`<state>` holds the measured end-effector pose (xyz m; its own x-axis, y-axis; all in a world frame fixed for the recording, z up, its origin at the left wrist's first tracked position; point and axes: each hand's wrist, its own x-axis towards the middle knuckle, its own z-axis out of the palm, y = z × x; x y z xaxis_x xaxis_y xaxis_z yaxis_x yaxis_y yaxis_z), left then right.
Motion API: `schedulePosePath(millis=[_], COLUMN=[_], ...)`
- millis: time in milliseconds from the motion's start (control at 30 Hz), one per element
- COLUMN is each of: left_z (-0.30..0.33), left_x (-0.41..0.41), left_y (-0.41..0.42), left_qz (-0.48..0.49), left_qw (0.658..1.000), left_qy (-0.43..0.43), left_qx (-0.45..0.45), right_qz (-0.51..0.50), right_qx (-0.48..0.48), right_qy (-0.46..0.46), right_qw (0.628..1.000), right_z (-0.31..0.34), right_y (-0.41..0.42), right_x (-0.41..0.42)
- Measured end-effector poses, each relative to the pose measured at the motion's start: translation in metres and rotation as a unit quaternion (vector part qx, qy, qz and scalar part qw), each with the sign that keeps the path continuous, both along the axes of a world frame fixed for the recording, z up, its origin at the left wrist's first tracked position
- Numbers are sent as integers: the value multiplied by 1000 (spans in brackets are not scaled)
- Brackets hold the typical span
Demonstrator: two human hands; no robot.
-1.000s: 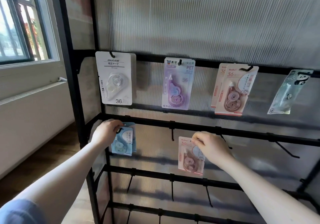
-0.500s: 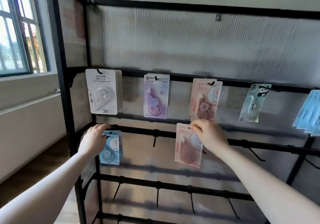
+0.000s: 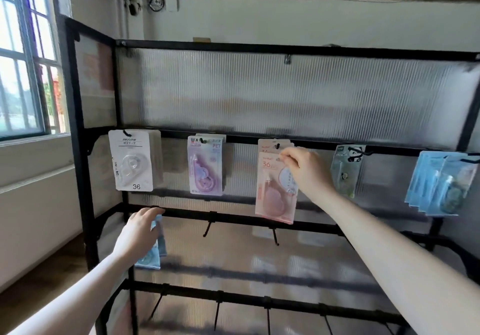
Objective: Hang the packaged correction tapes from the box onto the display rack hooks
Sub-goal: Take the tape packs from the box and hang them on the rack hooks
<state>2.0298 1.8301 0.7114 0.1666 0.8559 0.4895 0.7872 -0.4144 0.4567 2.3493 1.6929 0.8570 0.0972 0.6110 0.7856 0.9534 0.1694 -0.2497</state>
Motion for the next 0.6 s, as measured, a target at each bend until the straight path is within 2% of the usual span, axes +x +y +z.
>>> schedulePosePath(millis=[200, 600], left_z=[3, 6], left_x=[16, 34], left_y=[-18, -30], left_qz=[-8, -16], left_qw=[1000, 999], left_qy=[9, 39], left_qx=[5, 21], right_qz=[17, 22], right_qx=[35, -10], right_qy=[-8, 4], right_qw=[999, 1000], right_z=[23, 27], right_y=[8, 40], right_x=[8, 22])
